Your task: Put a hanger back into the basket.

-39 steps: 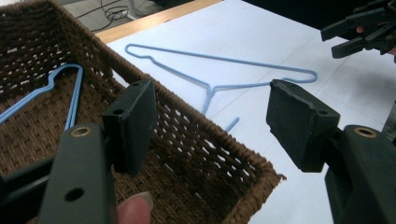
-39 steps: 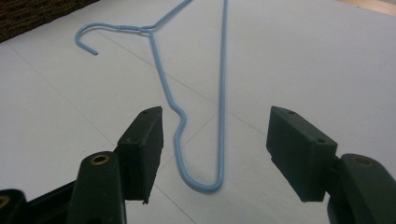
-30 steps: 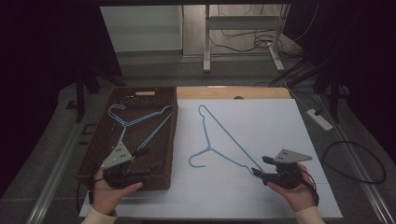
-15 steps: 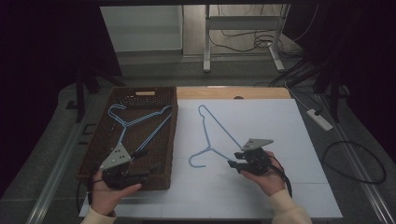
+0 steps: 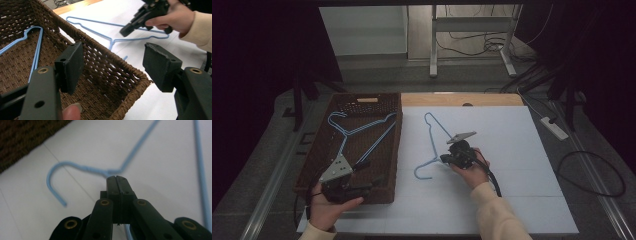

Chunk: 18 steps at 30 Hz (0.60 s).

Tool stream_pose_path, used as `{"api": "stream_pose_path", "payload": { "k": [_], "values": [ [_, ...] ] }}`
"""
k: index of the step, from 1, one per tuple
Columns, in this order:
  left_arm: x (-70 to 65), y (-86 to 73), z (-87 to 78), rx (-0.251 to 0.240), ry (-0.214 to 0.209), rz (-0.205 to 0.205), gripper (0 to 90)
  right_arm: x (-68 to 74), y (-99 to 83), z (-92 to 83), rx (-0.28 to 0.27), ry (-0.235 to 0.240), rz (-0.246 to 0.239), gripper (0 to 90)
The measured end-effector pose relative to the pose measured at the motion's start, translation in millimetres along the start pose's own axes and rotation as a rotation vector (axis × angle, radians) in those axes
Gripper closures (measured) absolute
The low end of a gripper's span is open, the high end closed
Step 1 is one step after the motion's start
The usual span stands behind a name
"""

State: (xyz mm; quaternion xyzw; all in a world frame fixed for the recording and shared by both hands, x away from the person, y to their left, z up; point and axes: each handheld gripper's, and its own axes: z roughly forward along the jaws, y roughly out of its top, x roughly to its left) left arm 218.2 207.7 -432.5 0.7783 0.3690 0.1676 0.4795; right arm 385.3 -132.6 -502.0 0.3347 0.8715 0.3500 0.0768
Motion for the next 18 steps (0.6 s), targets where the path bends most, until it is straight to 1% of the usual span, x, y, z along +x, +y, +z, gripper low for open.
{"api": "stream_pose_path", "payload": {
  "k": [2,4,6,7,8,9,10,14,16,18],
  "values": [
    [0.8,-0.3,-0.8,-0.003,0.002,0.0,33.3,1.4,6.5,8.0,0.002,0.013,-0.007,90.0],
    [1.8,-0.8,-1.8,-0.009,0.004,-0.003,33.5,2.6,12.8,17.3,0.015,0.009,-0.029,90.0],
    [2.1,-1.0,-2.2,-0.009,0.005,-0.003,33.5,2.7,18.2,26.3,0.02,0.02,-0.024,90.0],
    [2.1,-1.1,-2.3,-0.009,0.005,-0.002,33.5,2.9,19.5,28.8,0.023,0.017,-0.023,90.0],
    [2.0,-1.1,-2.2,-0.008,0.005,-0.002,33.5,3.7,21.6,33.2,0.03,0.02,-0.024,90.0],
    [1.9,-1.2,-1.6,-0.007,0.004,-0.001,33.4,4.7,23.0,37.4,0.05,0.022,-0.025,90.0],
    [1.9,-1.2,-1.6,-0.007,0.004,-0.001,33.5,4.7,23.0,37.4,0.05,0.022,-0.025,90.0],
    [2.1,-1.6,-1.1,-0.006,0.004,-0.002,33.5,8.5,22.4,43.7,0.08,0.021,-0.037,90.0],
    [2.4,-1.6,-1.0,-0.006,0.006,-0.004,33.4,10.8,22.4,43.0,0.083,0.023,-0.033,90.0],
    [2.2,-1.6,-0.5,-0.004,0.004,-0.004,33.4,12.5,22.0,41.4,0.098,0.023,-0.03,90.0]
  ]
}}
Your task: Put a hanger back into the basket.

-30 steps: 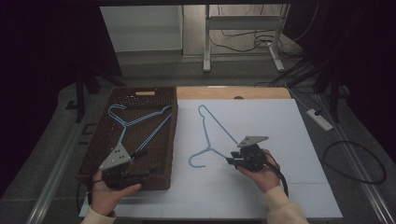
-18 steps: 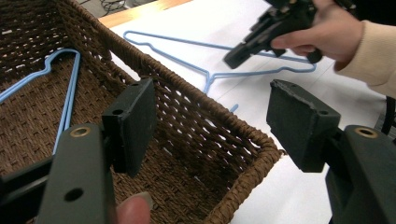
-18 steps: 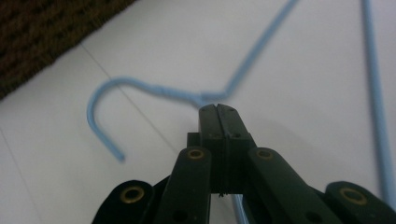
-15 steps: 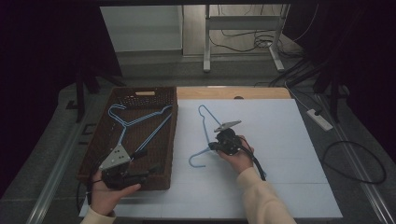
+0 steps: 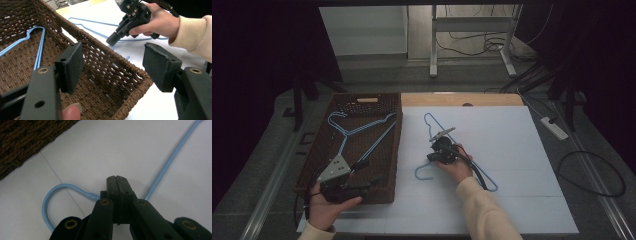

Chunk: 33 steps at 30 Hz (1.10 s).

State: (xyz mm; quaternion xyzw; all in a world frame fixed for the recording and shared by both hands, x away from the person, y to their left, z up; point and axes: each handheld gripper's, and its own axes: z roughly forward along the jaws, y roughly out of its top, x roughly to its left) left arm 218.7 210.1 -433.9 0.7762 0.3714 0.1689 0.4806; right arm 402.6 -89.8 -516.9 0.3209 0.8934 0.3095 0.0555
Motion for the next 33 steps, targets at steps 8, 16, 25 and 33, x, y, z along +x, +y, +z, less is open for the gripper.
{"api": "stream_pose_path", "payload": {
  "k": [8,16,25,33],
  "values": [
    [-2.9,0.1,2.8,0.009,-0.004,0.008,33.4,8.5,-9.9,-12.8,0.105,0.015,-0.041,90.0],
    [-2.2,0.1,1.3,0.002,0.002,0.005,33.6,20.2,-30.2,-28.0,0.132,0.039,-0.086,90.0],
    [-3.0,0.0,2.4,0.006,-0.001,0.006,33.6,29.2,-58.4,-49.8,0.161,0.062,-0.119,90.0],
    [-3.4,-0.3,3.7,0.01,-0.004,0.005,33.5,34.7,-82.0,-69.3,0.185,0.065,-0.147,90.0]
  ]
}}
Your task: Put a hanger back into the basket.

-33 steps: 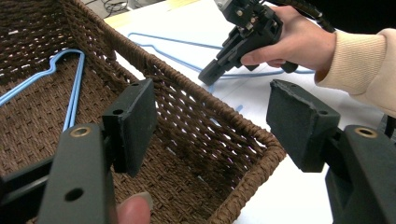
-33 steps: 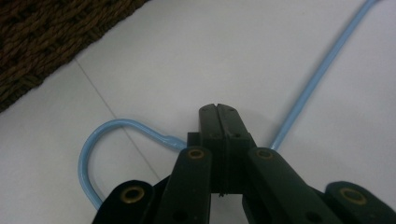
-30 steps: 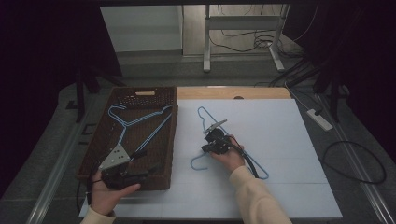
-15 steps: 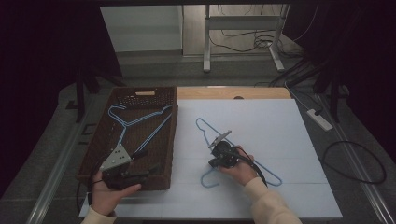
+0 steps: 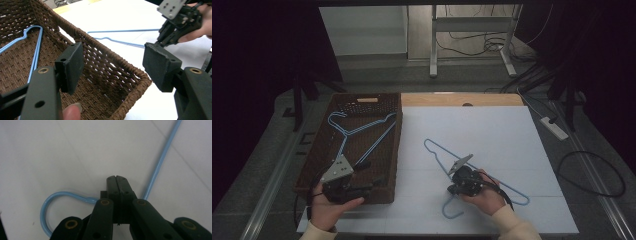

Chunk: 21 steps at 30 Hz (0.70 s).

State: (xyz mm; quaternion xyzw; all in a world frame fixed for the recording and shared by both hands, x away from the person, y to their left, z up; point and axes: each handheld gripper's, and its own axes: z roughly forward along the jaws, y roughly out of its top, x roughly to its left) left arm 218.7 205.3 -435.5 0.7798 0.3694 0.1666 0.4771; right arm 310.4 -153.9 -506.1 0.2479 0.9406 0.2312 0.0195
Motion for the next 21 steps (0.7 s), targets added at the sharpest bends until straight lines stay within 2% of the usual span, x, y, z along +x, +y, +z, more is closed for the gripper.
{"api": "stream_pose_path", "payload": {
  "k": [7,14,17,18,19,21],
  "values": [
    [0.4,0.3,-1.2,-0.003,0.001,-0.003,33.6,4.0,-26.9,-14.4,0.003,0.012,0.005,90.0],
    [-0.3,-0.1,0.5,0.004,-0.003,-0.001,33.6,2.2,-30.1,-17.1,0.011,0.006,-0.003,90.0],
    [-1.0,0.0,0.4,0.005,-0.004,0.002,33.6,0.4,-28.7,-19.4,-0.025,0.013,0.016,90.0],
    [-1.0,0.1,0.4,0.005,-0.005,0.002,33.6,-4.8,-26.8,-24.2,-0.061,-0.031,0.043,90.0],
    [-1.0,0.1,0.6,0.005,-0.005,0.002,33.6,-4.8,-26.8,-24.2,-0.061,-0.031,0.043,90.0],
    [-0.8,0.0,1.1,0.005,-0.004,0.0,33.6,-18.1,-19.4,-26.8,-0.099,-0.086,0.077,90.0]
  ]
}}
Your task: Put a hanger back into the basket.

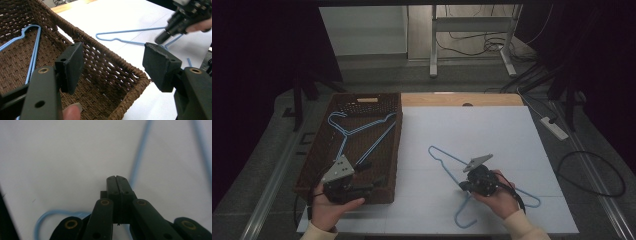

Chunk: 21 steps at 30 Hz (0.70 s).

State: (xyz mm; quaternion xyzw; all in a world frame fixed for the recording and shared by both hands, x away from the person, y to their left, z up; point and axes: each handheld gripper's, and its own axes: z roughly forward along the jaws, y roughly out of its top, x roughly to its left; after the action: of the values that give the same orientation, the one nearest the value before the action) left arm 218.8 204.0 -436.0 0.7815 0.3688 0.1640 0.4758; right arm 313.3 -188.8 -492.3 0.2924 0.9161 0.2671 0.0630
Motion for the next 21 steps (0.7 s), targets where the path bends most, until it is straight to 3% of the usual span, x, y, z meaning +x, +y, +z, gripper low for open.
{"api": "stream_pose_path", "payload": {
  "k": [6,9,13,21],
  "values": [
    [0.4,0.2,-1.1,-0.002,0.002,0.002,33.6,-17.4,18.2,20.4,0.01,-0.028,0.039,90.0],
    [1.2,-0.5,-1.8,-0.004,0.006,-0.001,33.7,-17.6,28.5,34.6,0.027,-0.023,0.034,90.0],
    [1.9,-0.6,-3.8,-0.018,0.022,-0.011,34.3,-14.8,32.7,39.0,0.026,-0.027,0.032,90.0],
    [2.8,-0.5,-4.9,-0.024,0.028,-0.018,34.4,9.0,28.7,39.1,0.032,0.064,-0.072,90.0]
  ]
}}
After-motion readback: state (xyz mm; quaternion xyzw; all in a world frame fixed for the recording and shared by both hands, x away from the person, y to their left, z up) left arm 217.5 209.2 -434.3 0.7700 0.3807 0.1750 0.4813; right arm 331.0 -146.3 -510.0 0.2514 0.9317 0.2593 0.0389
